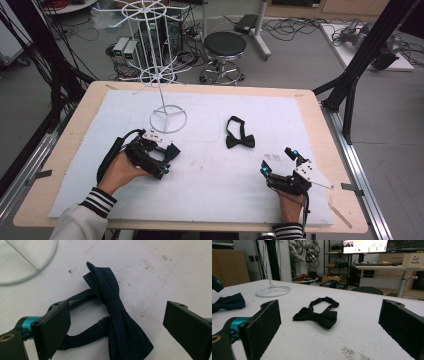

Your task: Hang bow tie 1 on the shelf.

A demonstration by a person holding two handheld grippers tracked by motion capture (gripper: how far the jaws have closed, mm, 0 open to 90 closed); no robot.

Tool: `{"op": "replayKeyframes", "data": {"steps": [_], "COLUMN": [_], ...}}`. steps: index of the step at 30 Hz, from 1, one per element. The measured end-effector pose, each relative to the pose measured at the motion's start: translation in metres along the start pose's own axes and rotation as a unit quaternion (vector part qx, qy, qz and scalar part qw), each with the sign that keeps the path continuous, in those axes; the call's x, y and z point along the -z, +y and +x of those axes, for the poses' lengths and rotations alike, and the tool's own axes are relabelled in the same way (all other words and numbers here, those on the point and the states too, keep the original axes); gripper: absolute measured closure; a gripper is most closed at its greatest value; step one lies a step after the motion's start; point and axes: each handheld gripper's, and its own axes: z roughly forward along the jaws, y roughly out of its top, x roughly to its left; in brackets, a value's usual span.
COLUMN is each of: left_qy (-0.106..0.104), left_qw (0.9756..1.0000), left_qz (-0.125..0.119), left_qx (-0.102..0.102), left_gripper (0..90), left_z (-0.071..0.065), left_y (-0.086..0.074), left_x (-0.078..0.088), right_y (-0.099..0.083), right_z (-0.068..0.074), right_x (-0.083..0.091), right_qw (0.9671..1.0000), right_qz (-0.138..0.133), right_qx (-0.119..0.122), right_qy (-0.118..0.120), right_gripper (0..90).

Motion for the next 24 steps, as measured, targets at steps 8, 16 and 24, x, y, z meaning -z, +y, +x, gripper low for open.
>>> {"op": "replayKeyframes", "data": {"steps": [8,16,24], "left_qy": [0.003,0.002,0.004], "left_qw": [0.9996,0.9989,0.998], "left_qz": [0.027,0.046,0.063], "left_qx": [0.007,0.01,0.007], "left_gripper": [13.3,22.5,33.7], "left_z": [0.001,0.0,-0.002], "left_y": [0.001,0.003,0.005], "left_x": [-0.011,-0.019,-0.024], "right_y": [0.0,0.0,0.0], "right_z": [0.0,0.0,-0.001], "right_x": [0.001,0.001,0.001], "right_qw": [1.0,1.0,1.0], "right_qz": [-0.002,-0.003,-0.005], "right_qx": [0.001,0.001,0.003], "right_qy": [0.0,0.0,0.0], "right_gripper": [3.3,3.3,3.3]}}
